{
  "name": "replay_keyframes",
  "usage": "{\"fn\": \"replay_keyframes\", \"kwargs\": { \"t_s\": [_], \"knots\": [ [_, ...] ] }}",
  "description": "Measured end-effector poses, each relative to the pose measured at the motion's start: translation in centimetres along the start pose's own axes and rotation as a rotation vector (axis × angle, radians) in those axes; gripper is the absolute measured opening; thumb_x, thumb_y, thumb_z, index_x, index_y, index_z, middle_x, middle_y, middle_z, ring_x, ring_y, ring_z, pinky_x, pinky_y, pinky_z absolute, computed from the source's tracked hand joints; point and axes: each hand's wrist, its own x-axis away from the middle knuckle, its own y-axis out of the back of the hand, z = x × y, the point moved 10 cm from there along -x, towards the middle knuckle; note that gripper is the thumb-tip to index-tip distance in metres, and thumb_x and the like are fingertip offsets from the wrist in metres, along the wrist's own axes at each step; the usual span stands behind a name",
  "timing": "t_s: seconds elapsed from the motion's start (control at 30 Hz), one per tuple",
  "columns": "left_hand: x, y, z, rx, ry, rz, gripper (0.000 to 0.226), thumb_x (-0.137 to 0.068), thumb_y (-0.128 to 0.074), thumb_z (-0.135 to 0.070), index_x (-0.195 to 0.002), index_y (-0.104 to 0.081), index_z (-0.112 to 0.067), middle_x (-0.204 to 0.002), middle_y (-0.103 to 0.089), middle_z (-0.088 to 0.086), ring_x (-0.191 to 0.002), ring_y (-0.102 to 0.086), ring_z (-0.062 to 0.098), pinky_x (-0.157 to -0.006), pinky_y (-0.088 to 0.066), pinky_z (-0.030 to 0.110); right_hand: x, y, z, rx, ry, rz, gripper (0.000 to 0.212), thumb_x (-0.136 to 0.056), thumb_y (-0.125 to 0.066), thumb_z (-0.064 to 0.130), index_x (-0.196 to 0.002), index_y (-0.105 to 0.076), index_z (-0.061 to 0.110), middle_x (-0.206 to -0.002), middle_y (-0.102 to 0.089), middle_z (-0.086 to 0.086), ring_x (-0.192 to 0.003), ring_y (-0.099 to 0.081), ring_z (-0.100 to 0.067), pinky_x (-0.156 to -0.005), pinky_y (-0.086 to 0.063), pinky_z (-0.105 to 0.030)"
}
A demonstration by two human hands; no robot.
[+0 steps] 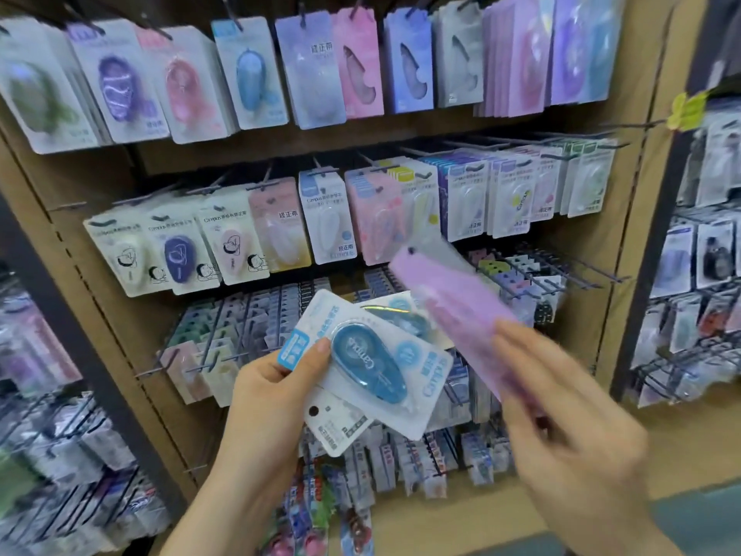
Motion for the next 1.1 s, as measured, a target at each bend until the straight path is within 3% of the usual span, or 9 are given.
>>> {"fn": "replay_keyframes", "kwargs": {
  "t_s": [0.1, 0.17, 0.23, 0.33, 0.63, 0.77, 0.87, 1.0, 1.1],
  "knots": [
    [-0.4, 0.7, 0.0, -0.039, 0.009, 0.001, 0.027, -0.074, -0.064, -0.031, -0.069, -0.076, -0.008, -0.077, -0.073, 0.020, -0.058, -0.065, 0.026, -0.054, -0.053, 0.032, 1.0, 0.4, -6.1, -0.718, -0.667, -0.175, 0.056, -0.064, -0.077, -0.007, -0.105, -0.077, 0.033, -0.117, -0.072, 0.001, -0.109, -0.067, -0.011, -0.086, -0.053, -0.017],
    [-0.5, 0.9, -0.1, -0.061, 0.008, 0.012, 0.027, -0.074, -0.064, -0.030, -0.070, -0.076, -0.006, -0.079, -0.073, 0.022, -0.059, -0.065, 0.027, -0.053, -0.053, 0.033, 1.5, -0.1, -7.5, -0.971, -0.837, -0.201, 0.055, -0.053, -0.076, 0.007, -0.106, -0.074, 0.023, -0.110, -0.075, -0.005, -0.101, -0.071, -0.014, -0.081, -0.055, -0.018],
    [-0.4, 0.8, -0.2, -0.072, 0.004, 0.030, 0.027, -0.075, -0.064, -0.028, -0.072, -0.075, -0.004, -0.079, -0.073, 0.022, -0.058, -0.066, 0.027, -0.049, -0.053, 0.032, 1.5, 0.0, -7.9, -1.055, -0.906, -0.231, 0.049, -0.053, -0.073, 0.007, -0.102, -0.074, 0.011, -0.106, -0.075, -0.010, -0.093, -0.073, -0.014, -0.073, -0.055, -0.015],
    [0.0, -0.2, -0.7, -0.125, -0.023, 0.072, 0.028, -0.075, -0.063, -0.030, -0.071, -0.075, -0.004, -0.079, -0.072, 0.023, -0.059, -0.065, 0.029, -0.048, -0.052, 0.032, 1.3, -0.6, -7.6, -1.043, -0.911, -0.160, 0.049, -0.053, -0.075, 0.009, -0.101, -0.075, 0.012, -0.105, -0.075, -0.010, -0.093, -0.073, -0.015, -0.073, -0.056, -0.016],
    [0.6, -2.2, -2.0, -0.094, -0.067, 0.172, 0.028, -0.080, -0.062, -0.026, -0.081, -0.076, -0.001, -0.085, -0.073, 0.025, -0.066, -0.068, 0.032, -0.053, -0.055, 0.032, 0.5, -2.2, -6.1, -0.660, -0.759, 0.167, 0.040, -0.068, -0.081, -0.001, -0.101, -0.067, 0.017, -0.097, -0.074, 0.007, -0.087, -0.070, -0.007, -0.070, -0.054, -0.017],
    [0.4, -4.3, -2.4, -0.087, -0.099, 0.237, 0.022, -0.081, -0.061, -0.024, -0.082, -0.078, -0.009, -0.087, -0.075, 0.019, -0.069, -0.071, 0.025, -0.056, -0.057, 0.029, -0.2, -2.2, -6.9, -0.604, -0.759, 0.259, 0.037, -0.078, -0.078, 0.005, -0.099, -0.066, 0.032, -0.101, -0.071, 0.009, -0.094, -0.069, -0.014, -0.077, -0.058, -0.031],
    [0.0, -6.4, -2.2, -0.060, -0.097, 0.285, 0.021, -0.083, -0.061, -0.022, -0.085, -0.078, -0.009, -0.089, -0.075, 0.019, -0.071, -0.072, 0.025, -0.057, -0.058, 0.030, -1.2, -2.0, -7.3, -0.647, -0.779, 0.272, 0.027, -0.080, -0.076, 0.007, -0.090, -0.065, 0.029, -0.094, -0.075, 0.003, -0.083, -0.073, -0.023, -0.073, -0.059, -0.046],
    [-1.9, -8.4, -1.7, -0.061, -0.114, 0.266, 0.023, -0.083, -0.064, -0.021, -0.097, -0.074, -0.006, -0.097, -0.075, 0.015, -0.089, -0.072, 0.031, -0.079, -0.058, 0.040, -1.6, -2.0, -8.7, -0.626, -0.793, 0.228, 0.024, -0.082, -0.078, 0.009, -0.086, -0.064, 0.028, -0.089, -0.073, -0.002, -0.077, -0.069, -0.034, -0.072, -0.055, -0.057],
    [-4.4, -10.9, -1.3, -0.008, -0.119, 0.268, 0.026, -0.082, -0.065, -0.010, -0.107, -0.070, -0.007, -0.099, -0.075, 0.014, -0.085, -0.072, 0.024, -0.073, -0.059, 0.031, -2.3, -1.5, -10.4, -0.529, -0.774, 0.138, 0.016, -0.076, -0.075, 0.027, -0.084, -0.062, 0.031, -0.079, -0.066, -0.002, -0.069, -0.060, -0.031, -0.068, -0.052, -0.048]
  ]
}}
